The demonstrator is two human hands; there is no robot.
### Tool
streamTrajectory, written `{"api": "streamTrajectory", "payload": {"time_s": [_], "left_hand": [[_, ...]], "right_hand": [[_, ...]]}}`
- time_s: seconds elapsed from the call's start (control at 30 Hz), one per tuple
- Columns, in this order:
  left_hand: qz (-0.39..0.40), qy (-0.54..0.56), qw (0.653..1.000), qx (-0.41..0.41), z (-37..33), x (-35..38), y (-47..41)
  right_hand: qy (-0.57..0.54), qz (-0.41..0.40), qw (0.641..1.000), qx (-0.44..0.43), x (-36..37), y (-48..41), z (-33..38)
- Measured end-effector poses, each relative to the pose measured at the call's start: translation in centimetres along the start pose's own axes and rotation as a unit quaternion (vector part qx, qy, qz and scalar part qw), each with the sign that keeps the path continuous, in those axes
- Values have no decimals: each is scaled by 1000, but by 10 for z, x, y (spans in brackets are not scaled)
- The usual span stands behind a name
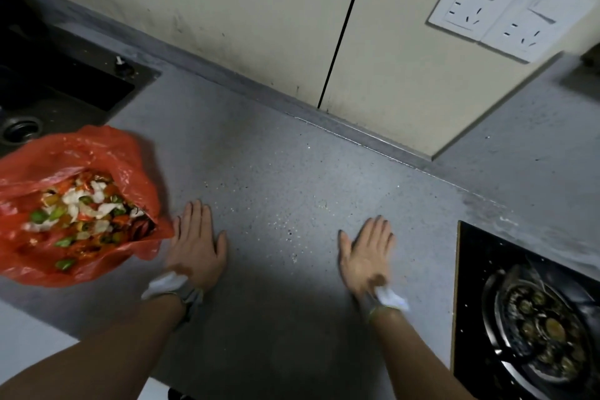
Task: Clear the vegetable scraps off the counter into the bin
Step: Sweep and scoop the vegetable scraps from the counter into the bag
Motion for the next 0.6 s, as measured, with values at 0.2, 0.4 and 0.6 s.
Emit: {"api": "streamTrajectory", "payload": {"time_s": [0.2,0.4,0.6], "left_hand": [[-2,8,1000,5,2,0,-1],[-7,15,1000,13,1,0,1],[-9,21,1000,8,1,0,1]], "right_hand": [[5,54,980,-190,25,18,118],[-115,-40,963,-242,-43,-24,36],[-109,-80,985,106,-108,-107,-155]]}}
Point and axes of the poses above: each hand's wrist, its own y-axis away from the middle knuckle, its own x-axis out of the palm, z = x × y, the point moved 5 cm from there along -y, towards the middle knuckle, and after that the axes turned 14 degrees about z, right-handed, at the moved point
